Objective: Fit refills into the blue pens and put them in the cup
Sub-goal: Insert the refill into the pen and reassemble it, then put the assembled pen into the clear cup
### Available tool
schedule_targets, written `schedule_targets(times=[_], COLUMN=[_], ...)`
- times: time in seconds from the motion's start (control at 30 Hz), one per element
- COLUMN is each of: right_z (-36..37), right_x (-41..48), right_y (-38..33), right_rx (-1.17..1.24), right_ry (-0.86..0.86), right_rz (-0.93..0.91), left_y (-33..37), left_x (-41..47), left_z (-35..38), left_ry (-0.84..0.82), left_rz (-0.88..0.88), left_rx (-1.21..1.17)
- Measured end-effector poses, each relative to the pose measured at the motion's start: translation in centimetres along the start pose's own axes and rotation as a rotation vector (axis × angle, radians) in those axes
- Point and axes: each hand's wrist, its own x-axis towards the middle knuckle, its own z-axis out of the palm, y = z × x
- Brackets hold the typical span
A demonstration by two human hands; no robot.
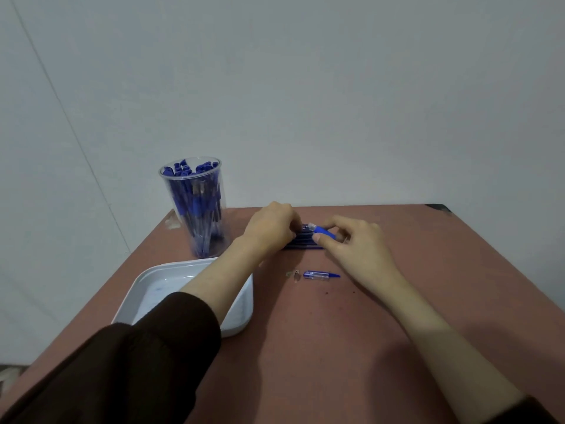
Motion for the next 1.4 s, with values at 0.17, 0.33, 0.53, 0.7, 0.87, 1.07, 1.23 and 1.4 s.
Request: schedule_targets(times=[0.17,0.33,0.53,0.7,0.87,1.07,1.23,1.4], right_z=[1.2,2.6,2.8,2.9,2.9,1.6,1.1,0.9], right_x=[-1.1,-2.4,-3.5,-3.6,-3.2,-2.5,-1.9,-1.5], right_y=[-1.4,-2.4,-3.8,-4.0,-3.3,-3.3,-2.6,-2.0], right_rx=[0.136,0.135,0.19,0.185,0.195,0.285,0.274,0.273], right_ry=[-0.1,-0.193,-0.207,-0.197,-0.18,-0.089,-0.012,-0.007], right_rz=[-0.062,-0.128,-0.175,-0.172,-0.148,-0.086,-0.014,0.031], left_y=[-1.4,-4.2,-6.9,-7.0,-7.0,-6.3,-2.3,1.4], left_x=[-2.4,-8.8,-13.7,-14.3,-13.9,-12.3,-9.5,-6.4], left_z=[-2.2,-6.0,-7.8,-7.5,-7.3,-8.3,-5.6,-3.1], left_ry=[0.023,-0.141,-0.537,-0.534,-0.533,-0.177,0.174,0.532], left_rz=[0.024,0.034,-0.094,-0.098,-0.079,-0.083,-0.128,-0.194], left_rx=[-0.099,-0.212,-0.185,-0.069,-0.061,-0.475,-1.167,-1.626])
